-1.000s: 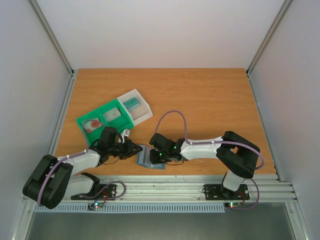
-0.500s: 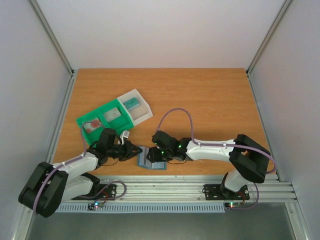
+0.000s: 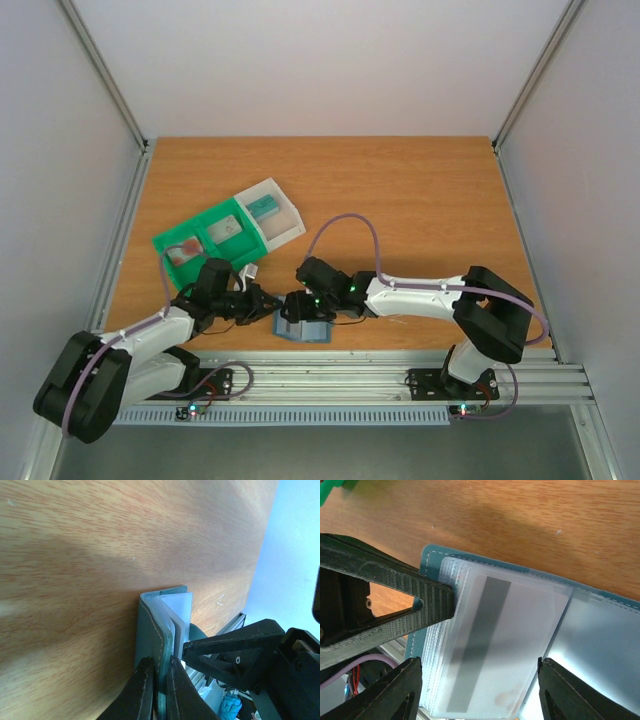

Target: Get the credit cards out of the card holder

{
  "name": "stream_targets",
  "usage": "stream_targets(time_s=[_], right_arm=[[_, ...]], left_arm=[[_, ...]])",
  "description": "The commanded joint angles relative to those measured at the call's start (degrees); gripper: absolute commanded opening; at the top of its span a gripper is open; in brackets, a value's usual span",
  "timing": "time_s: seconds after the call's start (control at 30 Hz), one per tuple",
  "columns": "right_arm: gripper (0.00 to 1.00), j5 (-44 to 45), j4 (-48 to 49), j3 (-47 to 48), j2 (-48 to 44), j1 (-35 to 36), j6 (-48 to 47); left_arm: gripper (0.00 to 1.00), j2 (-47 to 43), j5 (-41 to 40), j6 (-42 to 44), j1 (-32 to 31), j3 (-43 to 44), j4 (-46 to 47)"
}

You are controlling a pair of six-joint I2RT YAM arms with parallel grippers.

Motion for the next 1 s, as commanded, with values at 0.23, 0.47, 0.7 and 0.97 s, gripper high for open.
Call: stream_targets(time_s=[0.23, 0.47, 0.7, 0.97], right_arm=[[0.65, -0.32, -2.18, 2.72, 3.22, 0.67, 0.89], [0.65, 0.59, -3.94, 3.3, 3.59, 0.67, 0.77], [0.61, 3.57, -7.3, 2.58, 2.27, 0.67, 0.01], [0.48, 10.12, -11.95, -0.89, -2.85, 0.67, -0.53]], left_arm=[[0.0, -1.77, -0.38, 1.0, -0.29, 1.42, -0.12], [0.0, -2.09, -0.56, 1.08, -0.29, 1.42, -0.47], [0.0, -1.96, -0.78, 1.38, -0.34, 1.51, -0.87], [0.0, -2.22, -1.38, 2.29, -0.31, 1.68, -2.64]])
